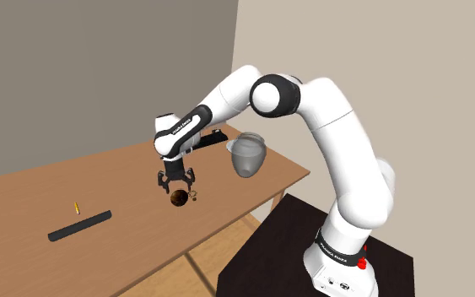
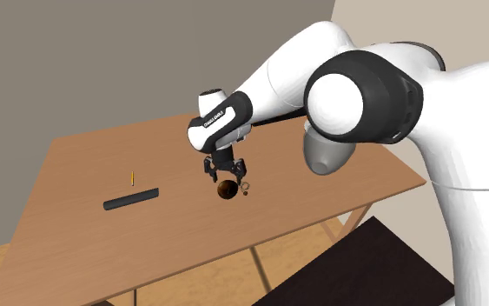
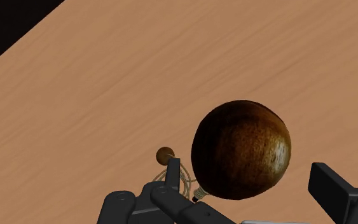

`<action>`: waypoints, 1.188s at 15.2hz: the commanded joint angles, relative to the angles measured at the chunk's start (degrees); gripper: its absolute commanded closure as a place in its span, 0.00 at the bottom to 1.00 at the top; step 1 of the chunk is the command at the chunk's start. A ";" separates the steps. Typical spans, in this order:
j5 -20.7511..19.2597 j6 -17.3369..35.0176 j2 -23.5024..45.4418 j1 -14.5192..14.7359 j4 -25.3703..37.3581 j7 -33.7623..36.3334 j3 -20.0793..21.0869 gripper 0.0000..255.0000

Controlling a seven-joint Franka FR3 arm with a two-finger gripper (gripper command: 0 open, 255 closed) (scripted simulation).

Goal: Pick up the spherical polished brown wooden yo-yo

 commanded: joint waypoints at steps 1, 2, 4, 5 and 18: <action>-0.14 1.13 1.35 0.10 0.24 0.05 -0.14 0.00; -0.14 1.13 1.34 0.10 0.23 0.05 -0.14 0.00; -0.13 1.18 1.27 0.12 0.10 0.08 -0.13 1.00; -0.14 1.22 1.25 0.08 0.05 0.05 -0.14 1.00; 0.17 -1.00 -1.59 -0.14 -0.56 -0.02 0.15 1.00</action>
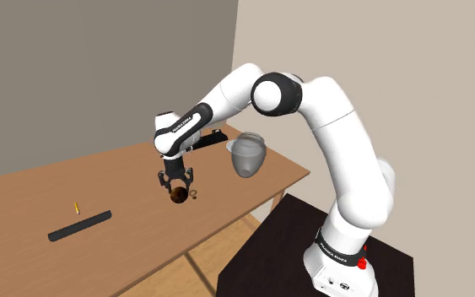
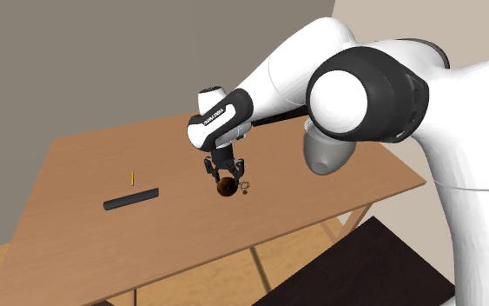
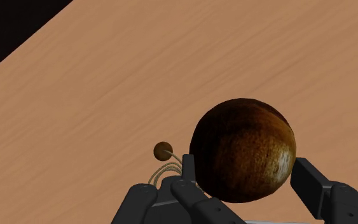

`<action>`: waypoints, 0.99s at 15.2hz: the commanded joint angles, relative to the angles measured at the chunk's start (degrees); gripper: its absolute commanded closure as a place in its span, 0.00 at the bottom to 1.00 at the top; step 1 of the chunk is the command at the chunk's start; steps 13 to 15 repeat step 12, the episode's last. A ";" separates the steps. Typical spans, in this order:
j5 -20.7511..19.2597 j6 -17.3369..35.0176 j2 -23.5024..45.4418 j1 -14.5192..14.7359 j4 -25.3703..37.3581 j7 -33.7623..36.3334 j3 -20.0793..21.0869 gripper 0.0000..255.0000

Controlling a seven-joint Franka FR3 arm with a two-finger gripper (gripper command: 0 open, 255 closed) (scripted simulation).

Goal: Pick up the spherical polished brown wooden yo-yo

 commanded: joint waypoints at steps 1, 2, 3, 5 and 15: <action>0.13 -0.90 -1.21 -0.13 -0.31 -0.08 0.11 1.00; 0.19 -1.36 -1.77 -0.18 -0.41 -0.09 0.17 1.00; 0.26 -1.80 -2.34 -0.22 -0.53 -0.11 0.23 1.00; 0.39 -2.75 -3.41 -0.31 -0.65 -0.14 0.34 1.00; 0.73 -5.28 -6.07 -0.51 -0.77 -0.22 0.61 1.00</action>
